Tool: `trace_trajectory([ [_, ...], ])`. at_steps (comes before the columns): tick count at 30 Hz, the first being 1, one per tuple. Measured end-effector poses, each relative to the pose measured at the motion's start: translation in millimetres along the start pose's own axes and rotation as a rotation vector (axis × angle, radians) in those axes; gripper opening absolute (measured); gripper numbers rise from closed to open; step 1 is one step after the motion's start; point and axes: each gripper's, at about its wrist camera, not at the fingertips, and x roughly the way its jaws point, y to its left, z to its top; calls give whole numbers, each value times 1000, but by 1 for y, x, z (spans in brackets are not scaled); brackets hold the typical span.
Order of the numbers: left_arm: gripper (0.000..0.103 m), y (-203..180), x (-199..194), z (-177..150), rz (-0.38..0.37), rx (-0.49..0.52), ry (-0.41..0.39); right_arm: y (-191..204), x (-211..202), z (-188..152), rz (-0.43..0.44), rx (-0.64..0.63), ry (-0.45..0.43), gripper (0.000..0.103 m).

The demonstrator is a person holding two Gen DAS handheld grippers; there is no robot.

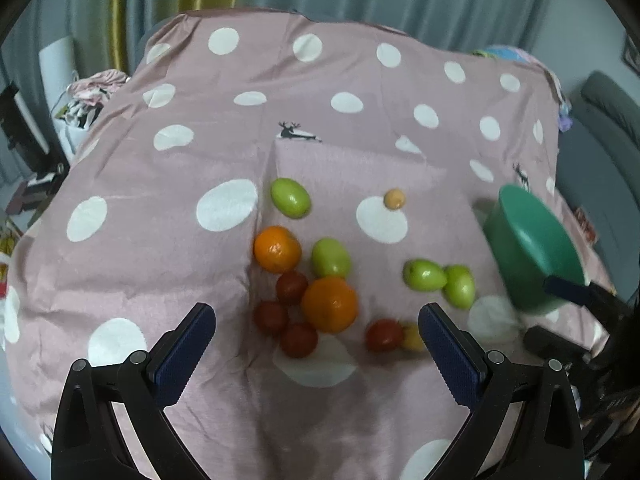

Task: Organize fruits
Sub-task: 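Move both tools toward the fruit cluster beside the green bowl, then grasp a red cherry tomato with the left tool while the right tool grasps a small yellow tomato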

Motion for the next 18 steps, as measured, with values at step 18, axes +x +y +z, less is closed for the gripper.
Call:
trace_trajectory([
  [18, 101, 3, 18, -12, -102, 58, 23, 0, 39, -11, 152, 20, 89, 82],
])
